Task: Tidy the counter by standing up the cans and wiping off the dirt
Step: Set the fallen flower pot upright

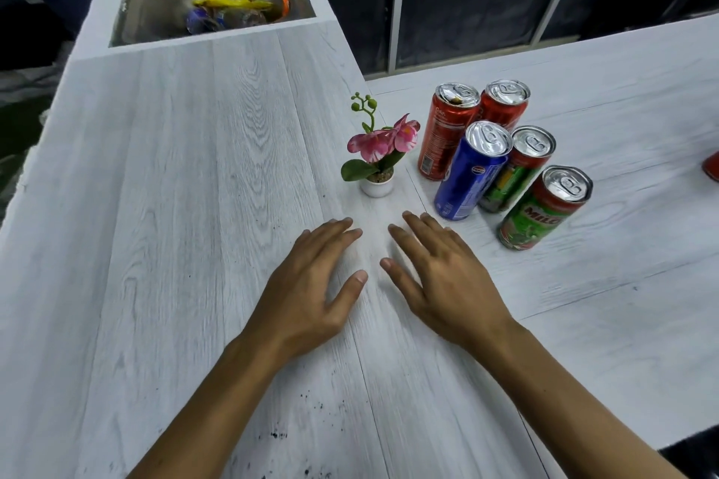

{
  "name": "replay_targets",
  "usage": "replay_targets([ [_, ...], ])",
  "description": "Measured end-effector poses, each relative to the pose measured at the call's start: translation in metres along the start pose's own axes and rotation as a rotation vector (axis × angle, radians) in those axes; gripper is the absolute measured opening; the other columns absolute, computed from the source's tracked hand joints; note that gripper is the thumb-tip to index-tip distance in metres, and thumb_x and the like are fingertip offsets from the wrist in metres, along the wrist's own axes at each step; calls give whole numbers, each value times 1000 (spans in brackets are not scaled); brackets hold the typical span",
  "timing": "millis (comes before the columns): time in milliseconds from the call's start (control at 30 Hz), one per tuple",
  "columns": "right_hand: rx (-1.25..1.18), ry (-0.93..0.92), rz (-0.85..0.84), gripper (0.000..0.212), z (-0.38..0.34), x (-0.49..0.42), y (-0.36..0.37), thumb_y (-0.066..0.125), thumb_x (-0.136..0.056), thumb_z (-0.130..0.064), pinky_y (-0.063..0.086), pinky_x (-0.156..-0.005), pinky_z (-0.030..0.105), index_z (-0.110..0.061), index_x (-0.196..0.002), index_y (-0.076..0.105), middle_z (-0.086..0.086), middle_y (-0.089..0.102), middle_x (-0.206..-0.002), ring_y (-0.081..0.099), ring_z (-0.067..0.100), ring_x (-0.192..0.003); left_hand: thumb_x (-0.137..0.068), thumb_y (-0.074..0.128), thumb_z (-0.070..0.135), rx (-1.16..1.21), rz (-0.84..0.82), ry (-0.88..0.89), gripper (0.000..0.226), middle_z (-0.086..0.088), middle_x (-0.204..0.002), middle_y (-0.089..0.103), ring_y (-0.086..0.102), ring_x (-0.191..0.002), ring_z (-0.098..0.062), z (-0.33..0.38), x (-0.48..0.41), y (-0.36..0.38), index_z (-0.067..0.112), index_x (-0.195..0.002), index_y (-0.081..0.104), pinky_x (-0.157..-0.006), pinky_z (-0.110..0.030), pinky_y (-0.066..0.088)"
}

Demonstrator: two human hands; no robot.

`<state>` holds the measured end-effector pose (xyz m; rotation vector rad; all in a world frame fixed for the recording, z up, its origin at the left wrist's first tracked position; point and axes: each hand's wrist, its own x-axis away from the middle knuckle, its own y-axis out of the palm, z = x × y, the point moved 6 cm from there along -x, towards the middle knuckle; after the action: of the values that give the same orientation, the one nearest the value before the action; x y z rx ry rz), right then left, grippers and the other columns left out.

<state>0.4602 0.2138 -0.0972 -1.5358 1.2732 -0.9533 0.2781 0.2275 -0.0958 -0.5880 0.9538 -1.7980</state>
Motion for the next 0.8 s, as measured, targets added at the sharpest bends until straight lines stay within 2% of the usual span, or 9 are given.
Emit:
replay_targets([
  [133,-14,26,9,64,7,17,-7,30,-106,-60,25,-125,42,-28,-160,34,0,26,-169,23,19,-156,-98,45,58,-19,-18,25,64,19,-168,23,14,-155,2,13,5,7,37,-158,35,-123,-18,4],
  [333,5,45,15,64,15,44,-13,29,-105,-61,24,-126,42,-30,-161,32,0,24,-169,23,19,-156,-98,45,57,-38,-36,70,64,16,-169,23,11,-153,4,32,9,21,35,-158,35,-121,-19,1],
  [533,38,59,20,63,22,71,-9,31,-105,-59,25,-125,45,-29,-161,32,4,26,-169,23,23,-156,-97,46,58,-45,-71,95,68,11,-170,25,17,-157,-8,43,13,37,33,-159,35,-128,-34,11],
  [667,51,94,48,62,25,92,-6,36,-106,-58,23,-125,46,-30,-161,32,5,27,-168,24,26,-156,-100,52,53,-59,-94,148,65,10,-169,26,18,-157,-9,48,22,47,31,-159,35,-127,-31,10],
  [800,49,163,74,63,26,119,-2,39,-105,-58,22,-125,48,-30,-161,32,7,28,-168,24,28,-156,-99,50,53,-35,-117,212,65,8,-168,29,20,-157,-11,61,35,54,29,-157,37,-128,-37,16],
])
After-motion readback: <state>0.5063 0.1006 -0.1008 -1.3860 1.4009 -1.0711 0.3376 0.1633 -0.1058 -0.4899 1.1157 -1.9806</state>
